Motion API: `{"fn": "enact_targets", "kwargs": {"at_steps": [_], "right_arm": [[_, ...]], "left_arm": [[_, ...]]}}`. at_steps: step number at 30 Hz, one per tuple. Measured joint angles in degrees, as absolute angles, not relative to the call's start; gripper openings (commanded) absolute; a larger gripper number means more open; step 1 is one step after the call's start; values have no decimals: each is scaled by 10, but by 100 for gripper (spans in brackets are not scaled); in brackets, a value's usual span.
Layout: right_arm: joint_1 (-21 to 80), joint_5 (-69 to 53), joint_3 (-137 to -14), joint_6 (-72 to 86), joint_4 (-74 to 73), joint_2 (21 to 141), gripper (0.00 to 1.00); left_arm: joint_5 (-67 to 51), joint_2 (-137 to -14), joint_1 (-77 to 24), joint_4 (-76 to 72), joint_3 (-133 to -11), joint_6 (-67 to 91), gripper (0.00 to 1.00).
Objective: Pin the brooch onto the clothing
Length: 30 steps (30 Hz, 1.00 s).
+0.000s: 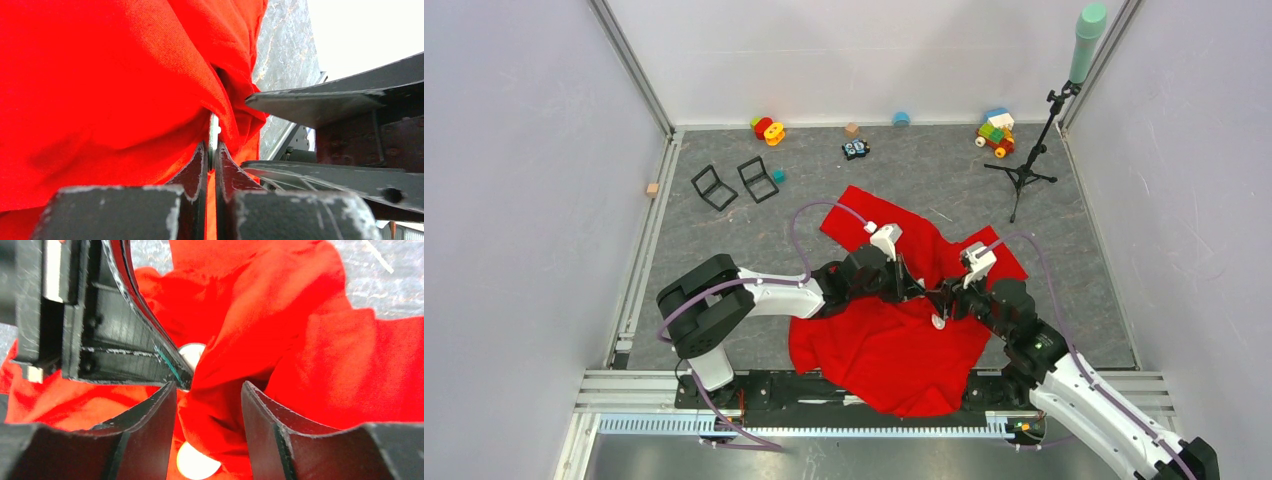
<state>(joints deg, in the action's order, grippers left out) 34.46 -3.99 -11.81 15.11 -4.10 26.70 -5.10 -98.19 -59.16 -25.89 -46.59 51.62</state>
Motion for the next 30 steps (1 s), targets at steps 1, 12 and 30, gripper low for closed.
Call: {"fn": "enact_targets", "kwargs": {"at_steps": [1, 12, 30], "right_arm": [[345, -43, -114, 151, -39, 270, 53], [345, -45, -53, 158, 7, 308, 3], [345, -66, -67, 203, 29, 343, 44]], "left_arm": [[-51, -982, -592, -260, -466, 517, 2], [-67, -976, -592, -263, -462, 516, 2], [-106, -950, -565, -334, -401, 506, 2]]}}
